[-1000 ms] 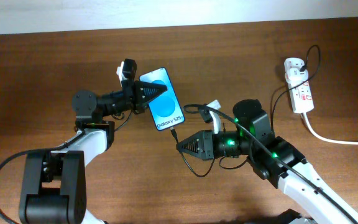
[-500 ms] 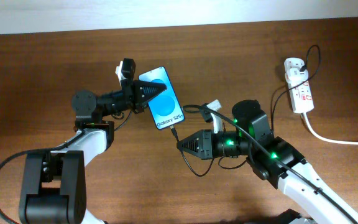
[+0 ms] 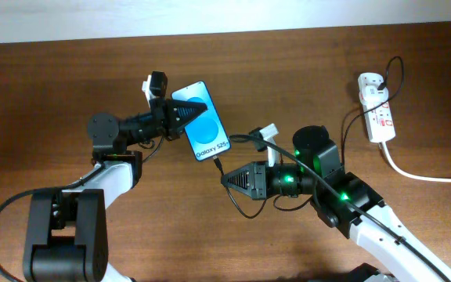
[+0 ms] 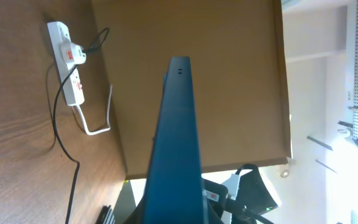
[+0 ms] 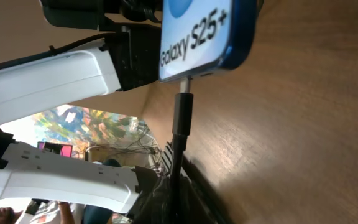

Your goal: Plug charger to phone and switch on socket

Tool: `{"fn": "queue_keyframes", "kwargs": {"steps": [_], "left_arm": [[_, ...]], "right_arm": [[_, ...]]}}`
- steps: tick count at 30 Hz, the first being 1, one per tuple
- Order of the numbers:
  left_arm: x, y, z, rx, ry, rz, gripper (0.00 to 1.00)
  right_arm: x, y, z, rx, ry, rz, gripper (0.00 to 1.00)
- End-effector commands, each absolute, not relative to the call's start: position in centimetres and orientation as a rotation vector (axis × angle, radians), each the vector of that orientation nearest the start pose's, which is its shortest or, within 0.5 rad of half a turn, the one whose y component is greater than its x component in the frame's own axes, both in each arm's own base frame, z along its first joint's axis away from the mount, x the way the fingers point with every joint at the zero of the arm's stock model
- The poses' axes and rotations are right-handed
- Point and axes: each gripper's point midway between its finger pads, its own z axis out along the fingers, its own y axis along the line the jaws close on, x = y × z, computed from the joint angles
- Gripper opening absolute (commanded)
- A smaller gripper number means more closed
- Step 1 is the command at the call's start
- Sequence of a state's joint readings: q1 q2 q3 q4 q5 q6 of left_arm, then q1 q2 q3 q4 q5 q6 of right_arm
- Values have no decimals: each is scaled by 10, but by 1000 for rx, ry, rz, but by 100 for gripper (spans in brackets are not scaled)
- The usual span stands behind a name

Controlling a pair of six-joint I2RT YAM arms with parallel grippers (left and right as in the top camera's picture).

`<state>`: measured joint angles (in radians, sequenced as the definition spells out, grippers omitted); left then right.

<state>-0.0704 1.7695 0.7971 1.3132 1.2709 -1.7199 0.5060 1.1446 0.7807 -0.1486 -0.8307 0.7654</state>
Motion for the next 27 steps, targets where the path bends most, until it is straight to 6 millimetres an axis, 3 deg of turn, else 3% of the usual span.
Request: {"fn": "queue_keyframes", "kwargs": {"steps": [1, 10, 18, 27], "left_arm": [[343, -201, 244, 150, 1994, -2112, 0], [336, -202, 241, 197, 2024, -2120, 0], [357, -199, 249, 63, 1937, -2094, 0], [358, -207, 251, 26, 1928, -2115, 0]], "right_arm": [[253, 261, 229, -239, 2237, 1399, 5], [274, 260, 245, -293, 2092, 1294, 9], [263, 266, 243, -336, 2112, 1342, 7], [263, 282, 233, -320, 2110, 1165, 5]]}}
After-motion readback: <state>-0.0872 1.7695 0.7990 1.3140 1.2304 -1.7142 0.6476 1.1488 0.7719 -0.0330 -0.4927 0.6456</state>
